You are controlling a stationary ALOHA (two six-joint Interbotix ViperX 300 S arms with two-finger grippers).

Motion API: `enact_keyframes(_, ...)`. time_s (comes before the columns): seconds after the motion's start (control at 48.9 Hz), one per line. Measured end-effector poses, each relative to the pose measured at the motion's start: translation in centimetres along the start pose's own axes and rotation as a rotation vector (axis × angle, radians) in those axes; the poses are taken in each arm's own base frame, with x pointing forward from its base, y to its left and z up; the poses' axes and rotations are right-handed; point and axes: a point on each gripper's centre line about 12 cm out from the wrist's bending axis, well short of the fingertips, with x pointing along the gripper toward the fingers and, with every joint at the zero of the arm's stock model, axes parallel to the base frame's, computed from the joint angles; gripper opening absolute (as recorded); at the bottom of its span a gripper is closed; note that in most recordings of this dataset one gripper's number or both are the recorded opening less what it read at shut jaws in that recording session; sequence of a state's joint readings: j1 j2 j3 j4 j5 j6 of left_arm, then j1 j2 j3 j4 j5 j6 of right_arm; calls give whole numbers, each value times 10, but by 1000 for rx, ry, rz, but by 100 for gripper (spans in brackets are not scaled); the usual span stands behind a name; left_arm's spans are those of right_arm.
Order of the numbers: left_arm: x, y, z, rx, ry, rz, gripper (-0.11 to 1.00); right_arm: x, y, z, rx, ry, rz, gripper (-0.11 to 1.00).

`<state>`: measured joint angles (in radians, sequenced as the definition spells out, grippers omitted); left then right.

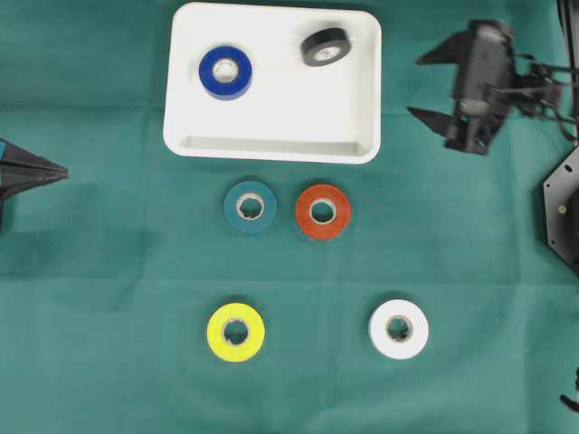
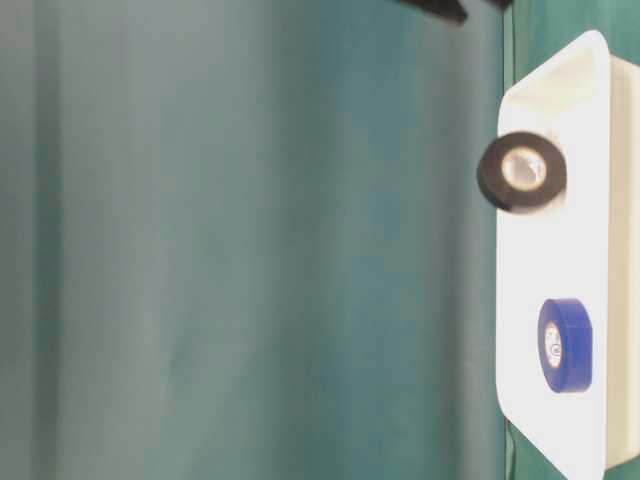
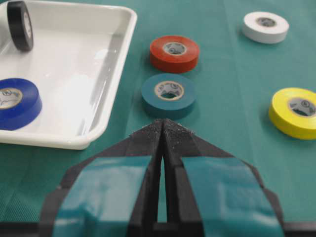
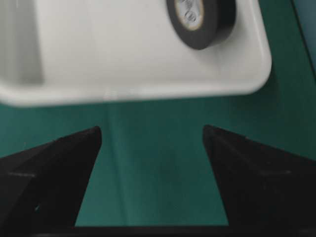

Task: Put the tape into the white case with the right arm.
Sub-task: 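Retract the right gripper to the right side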

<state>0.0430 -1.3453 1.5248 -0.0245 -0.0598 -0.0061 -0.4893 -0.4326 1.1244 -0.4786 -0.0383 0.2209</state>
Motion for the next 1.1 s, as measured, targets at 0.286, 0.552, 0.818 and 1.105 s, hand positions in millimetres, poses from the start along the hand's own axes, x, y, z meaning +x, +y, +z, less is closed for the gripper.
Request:
enact_keyframes(0.286,0,0,0,2,0,0,0,-52,10,-26,-6,-136,-27,53)
enact_keyframes(0.552,0,0,0,2,0,0,0,-80,15,-43,4,-255,-61,53)
enact_keyframes(0.818,0,0,1,0,-3,0,0,-79,23,-46,41,-228,-10,53)
enact_keyframes(1.105,0,0,0,0,-2,0,0,-76,62,-46,26,-206,204,53)
